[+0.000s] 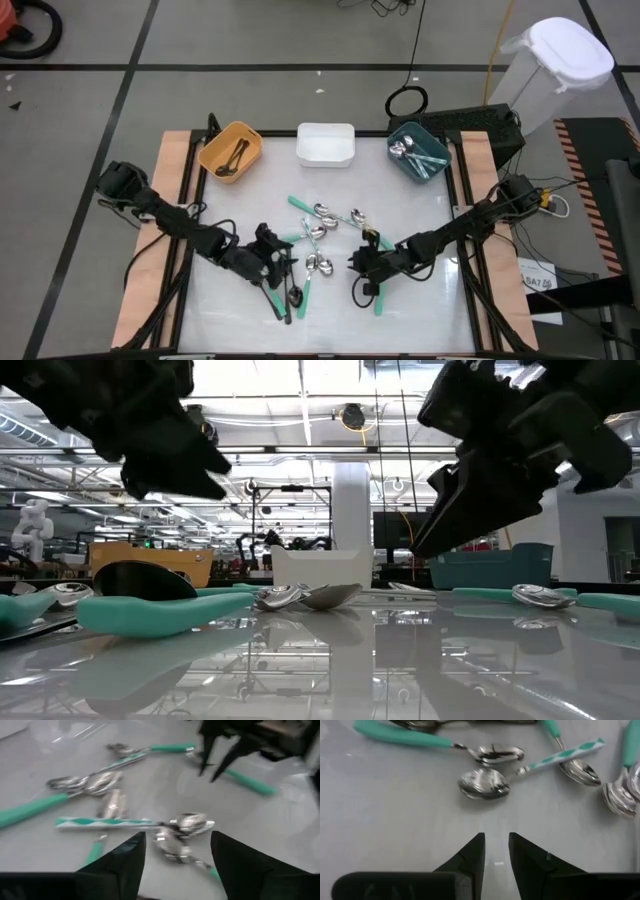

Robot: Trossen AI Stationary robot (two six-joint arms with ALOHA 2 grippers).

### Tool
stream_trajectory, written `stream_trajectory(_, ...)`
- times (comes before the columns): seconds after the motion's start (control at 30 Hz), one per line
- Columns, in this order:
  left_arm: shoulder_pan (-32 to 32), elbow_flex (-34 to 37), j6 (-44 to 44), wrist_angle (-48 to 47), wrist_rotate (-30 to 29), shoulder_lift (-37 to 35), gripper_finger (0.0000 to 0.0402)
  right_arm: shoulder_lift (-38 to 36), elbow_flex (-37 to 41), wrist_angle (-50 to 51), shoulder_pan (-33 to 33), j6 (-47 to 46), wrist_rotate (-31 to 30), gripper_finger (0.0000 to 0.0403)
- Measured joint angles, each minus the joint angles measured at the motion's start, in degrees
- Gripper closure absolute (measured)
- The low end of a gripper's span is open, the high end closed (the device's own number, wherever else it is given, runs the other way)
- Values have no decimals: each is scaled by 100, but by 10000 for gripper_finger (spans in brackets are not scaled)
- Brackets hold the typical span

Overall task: Sort silverware by color (type)
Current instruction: Put the blue spoon into the white bin

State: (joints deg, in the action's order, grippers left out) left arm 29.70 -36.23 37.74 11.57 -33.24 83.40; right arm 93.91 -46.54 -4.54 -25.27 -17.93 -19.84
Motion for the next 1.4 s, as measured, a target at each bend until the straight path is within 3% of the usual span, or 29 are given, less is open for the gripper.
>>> stream_trajectory(0.2, 182, -128, -163, 319, -64, 255, 169, 0, 0, -256, -36, 129, 2, 319)
stream_trajectory(0.33, 233, -682, -453, 296, -64, 990, 169, 0, 0, -256, -36, 241, -93, 319)
stream_trajectory(0.43, 279, -1408, -878, -294, -60, 1601, 169, 0, 0, -230, -34, 238, -127, 319)
stream_trajectory(0.57, 266, -2623, -905, -1888, -225, 2258, 169, -4, -26, -99, -36, -196, -270, 319)
stream_trajectory(0.73, 191, -3835, -1084, -3230, -321, 2890, 169, -8, -719, 1807, -130, -1249, -308, 319)
stream_trajectory(0.93, 191, -3904, -1490, -3191, -325, 3071, 169, -13, -1733, 4164, -733, -2471, -1026, 319)
stream_trajectory(1.1, 187, -3908, -1767, -2943, -328, 3062, 170, -17, -1951, 5309, -933, -2793, -1596, 319)
stream_trajectory(1.23, 152, -3908, -1860, -2826, -284, 3060, 170, -17, -1772, 5446, -679, -2720, -1744, 313)
stream_trajectory(1.4, 151, -3908, -1745, -2802, -284, 3060, 170, -17, -1362, 4927, -173, -2158, -1577, 287)
